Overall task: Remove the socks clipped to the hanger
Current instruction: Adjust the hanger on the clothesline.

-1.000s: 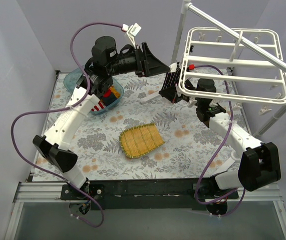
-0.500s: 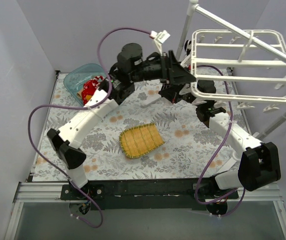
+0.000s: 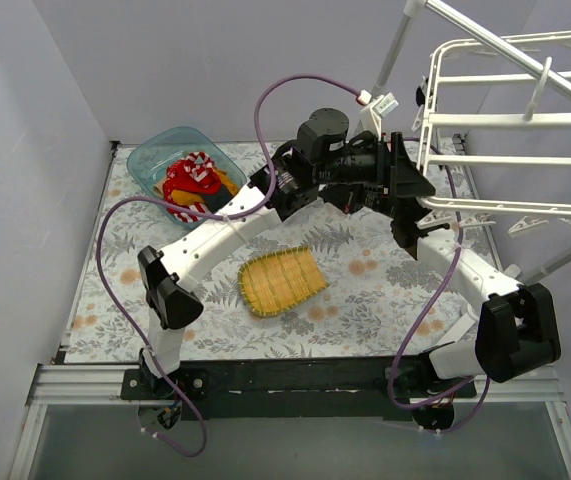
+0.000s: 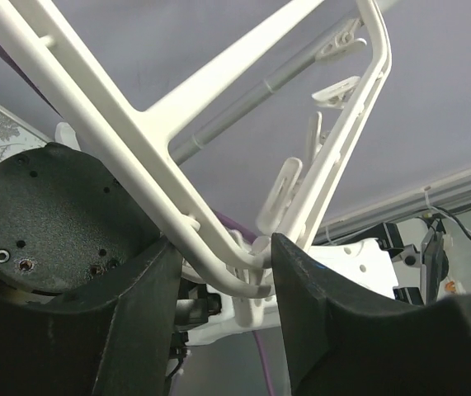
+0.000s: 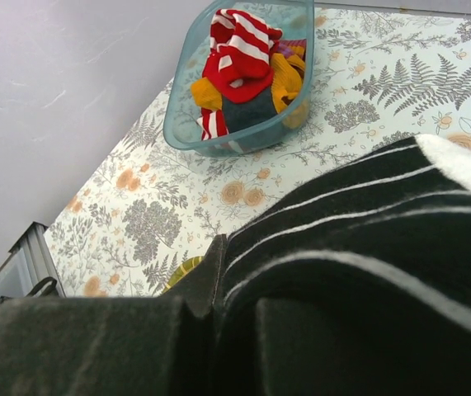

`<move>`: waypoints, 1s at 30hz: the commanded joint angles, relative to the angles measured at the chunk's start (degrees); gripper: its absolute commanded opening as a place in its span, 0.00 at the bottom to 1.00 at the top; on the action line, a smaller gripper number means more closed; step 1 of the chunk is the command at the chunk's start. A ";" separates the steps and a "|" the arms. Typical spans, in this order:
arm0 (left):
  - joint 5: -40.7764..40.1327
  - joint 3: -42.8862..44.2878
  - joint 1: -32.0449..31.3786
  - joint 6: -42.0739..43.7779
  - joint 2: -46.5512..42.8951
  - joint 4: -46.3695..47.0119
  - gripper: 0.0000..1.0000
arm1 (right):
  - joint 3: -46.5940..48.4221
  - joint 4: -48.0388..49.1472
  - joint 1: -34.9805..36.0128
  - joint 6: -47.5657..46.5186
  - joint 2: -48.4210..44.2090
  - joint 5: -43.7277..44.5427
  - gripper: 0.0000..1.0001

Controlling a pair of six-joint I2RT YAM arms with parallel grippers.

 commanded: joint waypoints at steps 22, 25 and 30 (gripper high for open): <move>-18.87 -25.44 -5.70 2.14 -25.10 18.50 0.13 | 2.91 -2.54 4.43 -2.49 -1.16 0.54 0.01; -19.75 -25.98 -7.02 2.49 -25.46 20.43 0.12 | 2.83 -3.07 4.61 -2.49 -1.59 0.80 0.01; -21.86 -23.25 -11.41 6.97 -23.00 16.92 0.10 | 3.97 -5.79 4.61 -3.28 -2.12 0.63 0.01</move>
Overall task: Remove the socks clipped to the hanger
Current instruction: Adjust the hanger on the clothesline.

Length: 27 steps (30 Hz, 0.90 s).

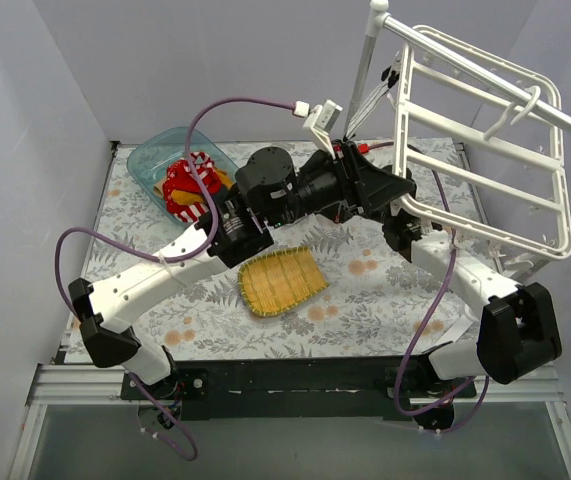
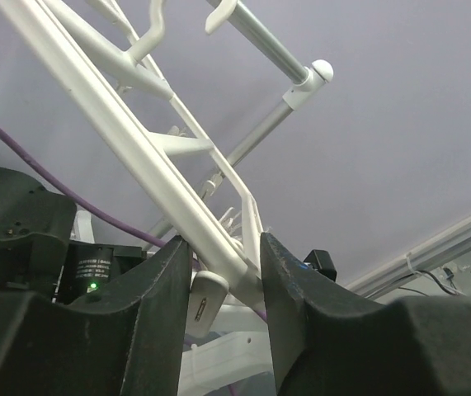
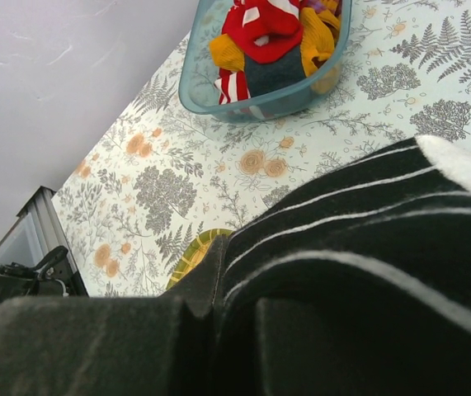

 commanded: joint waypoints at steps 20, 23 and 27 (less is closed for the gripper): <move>-23.03 -6.62 -11.63 12.41 -4.84 9.30 0.00 | 7.60 -8.64 0.02 -2.04 -2.21 0.05 0.01; -25.32 -7.14 -11.63 14.07 -5.72 10.19 0.00 | 9.98 -13.12 0.02 -2.74 -1.07 -0.20 0.01; -26.11 -7.76 -11.63 14.70 -6.16 10.54 0.00 | 18.48 -22.16 -1.29 -5.28 2.95 -1.34 0.03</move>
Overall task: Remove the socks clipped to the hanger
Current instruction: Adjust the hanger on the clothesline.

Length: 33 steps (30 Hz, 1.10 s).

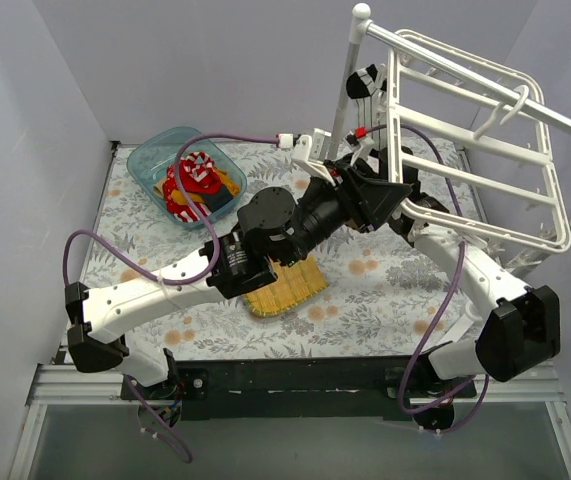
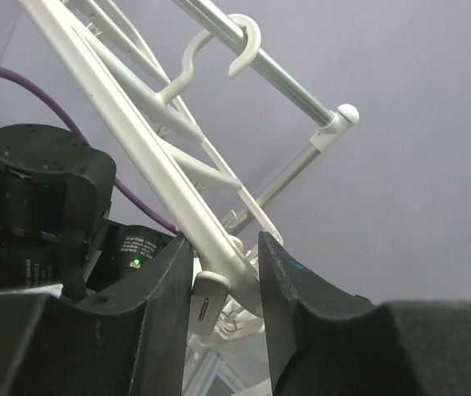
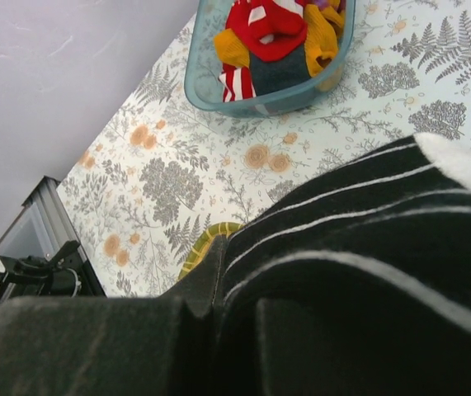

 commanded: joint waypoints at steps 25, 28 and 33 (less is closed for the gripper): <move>1.74 -2.13 -2.22 9.95 4.59 6.67 0.11 | 22.03 -25.61 -5.10 -6.87 14.97 -14.60 0.13; 3.32 -3.61 -2.22 9.86 4.15 6.75 0.25 | 16.67 -20.79 -5.01 -4.68 12.43 -14.42 0.13; 6.57 -6.35 -2.31 11.00 2.48 8.25 0.24 | 10.42 -14.88 -4.84 -2.91 7.94 -13.11 0.13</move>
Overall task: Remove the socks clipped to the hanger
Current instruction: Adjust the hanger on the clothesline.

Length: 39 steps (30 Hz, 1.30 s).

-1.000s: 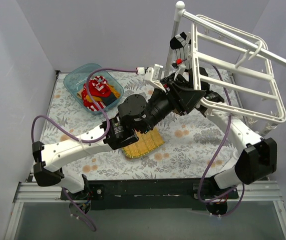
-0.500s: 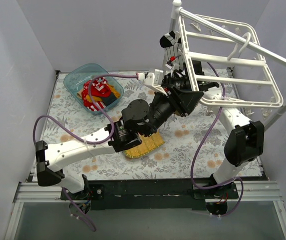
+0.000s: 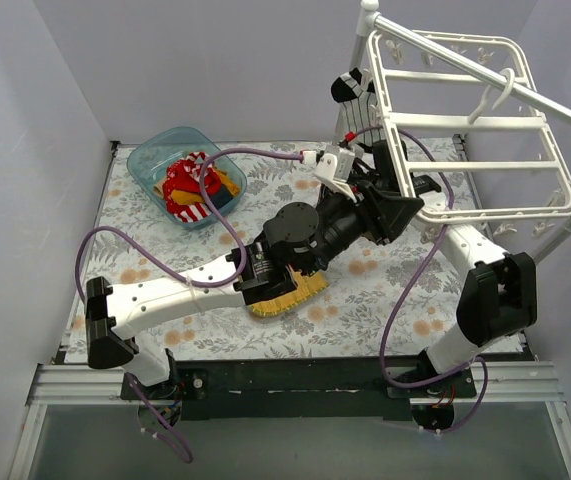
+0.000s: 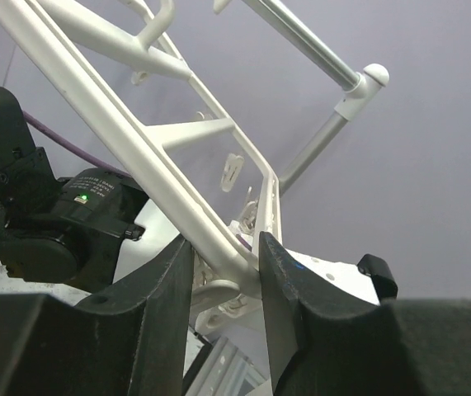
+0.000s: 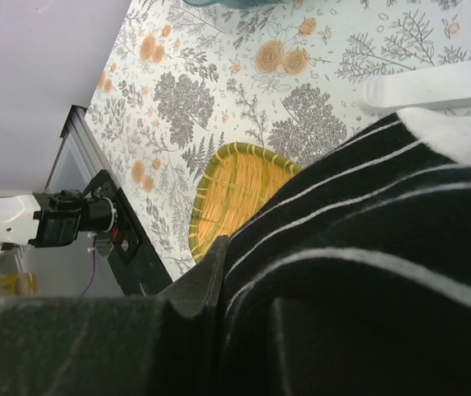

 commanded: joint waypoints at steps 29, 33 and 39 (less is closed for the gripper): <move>15.91 -5.52 -1.26 10.19 -8.92 -1.54 0.75 | -26.06 25.39 1.22 8.78 -26.65 5.88 0.12; 13.27 -6.04 -1.26 10.02 -11.03 -5.75 0.76 | -29.13 27.50 1.22 9.57 -29.56 6.58 0.11; 7.92 -9.03 -1.26 9.49 -15.68 -7.87 0.72 | -33.96 31.62 1.22 11.41 -33.43 7.19 0.06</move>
